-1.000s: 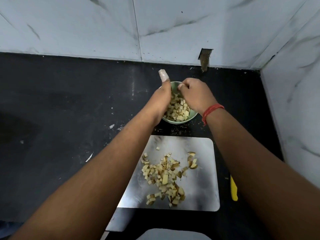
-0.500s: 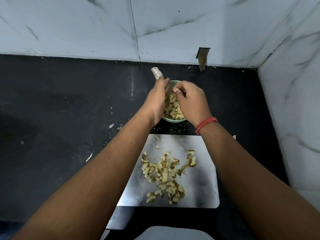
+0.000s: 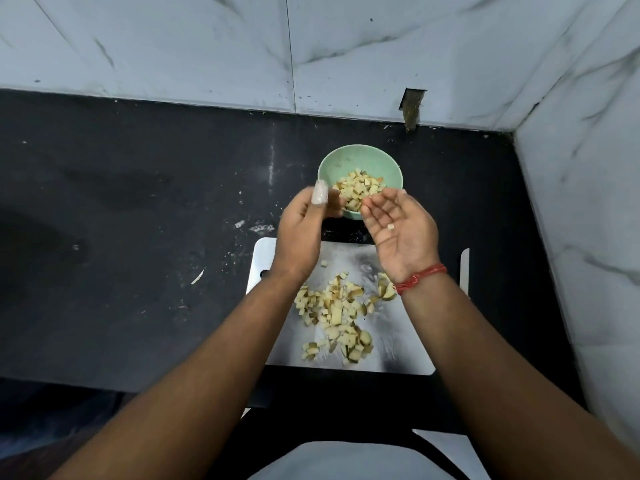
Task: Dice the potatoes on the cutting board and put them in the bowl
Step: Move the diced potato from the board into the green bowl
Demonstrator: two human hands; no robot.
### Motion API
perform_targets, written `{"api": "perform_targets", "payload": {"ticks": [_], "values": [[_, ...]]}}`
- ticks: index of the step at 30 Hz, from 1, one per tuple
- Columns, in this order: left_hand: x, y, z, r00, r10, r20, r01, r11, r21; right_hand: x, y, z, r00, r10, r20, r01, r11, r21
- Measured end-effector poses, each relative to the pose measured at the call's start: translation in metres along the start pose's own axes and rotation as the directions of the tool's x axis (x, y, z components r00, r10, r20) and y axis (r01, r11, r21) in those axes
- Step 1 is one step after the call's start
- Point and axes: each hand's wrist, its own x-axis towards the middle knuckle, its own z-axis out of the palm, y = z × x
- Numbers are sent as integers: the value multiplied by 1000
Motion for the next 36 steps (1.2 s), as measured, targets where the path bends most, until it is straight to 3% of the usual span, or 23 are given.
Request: {"api": "perform_targets", "payload": {"ticks": [1, 3, 5, 6, 7, 9, 12, 15, 20, 23, 25, 29, 32, 36], "values": [[-9, -7, -4, 999, 24, 24, -25, 998, 58, -5, 3, -4, 1000, 12, 2, -12, 998, -53], [-29, -25, -18, 988, 94, 122, -126, 952, 280, -16, 12, -16, 994, -73, 78, 97, 924, -371], [-48, -45, -33, 955, 130, 268, -252, 831, 496, -28, 22, -40, 938, -172, 300, 341, 606, -719], [-56, -53, -39, 932, 132, 339, -314, 763, 565, -33, 26, -53, 889, -168, 425, 455, 422, -784], [-65, -59, -45, 904, 138, 405, -380, 694, 611, -39, 31, -64, 843, -138, 520, 536, 285, -794], [-79, -69, -54, 825, 158, 542, -526, 563, 637, -46, 40, -83, 782, -72, 619, 622, 125, -773], [-92, -81, -61, 738, 123, 664, -647, 410, 643, -49, 50, -99, 727, 46, 685, 687, -46, -725], [-94, -88, -64, 711, 53, 701, -681, 301, 668, -52, 50, -110, 652, 139, 746, 756, -197, -624], [-88, -93, -68, 703, 16, 711, -696, 216, 684, -55, 39, -121, 599, 273, 753, 791, -349, -502], [-86, -96, -68, 711, 21, 703, -687, 237, 687, -53, 38, -125, 607, 357, 710, 775, -463, -431], [-82, -96, -67, 723, 39, 690, -674, 263, 691, -51, 40, -126, 631, 326, 704, 742, -519, -425], [-76, -91, -65, 747, 89, 659, -648, 318, 692, -49, 39, -124, 654, 221, 724, 724, -459, -514], [-83, -86, -68, 772, 121, 624, -624, 329, 709, -55, 37, -123, 636, 283, 718, 743, -477, -469], [-86, -92, -68, 790, -5, 613, -596, 231, 769, -59, 47, -122, 668, 311, 676, 705, -557, -440]]}}
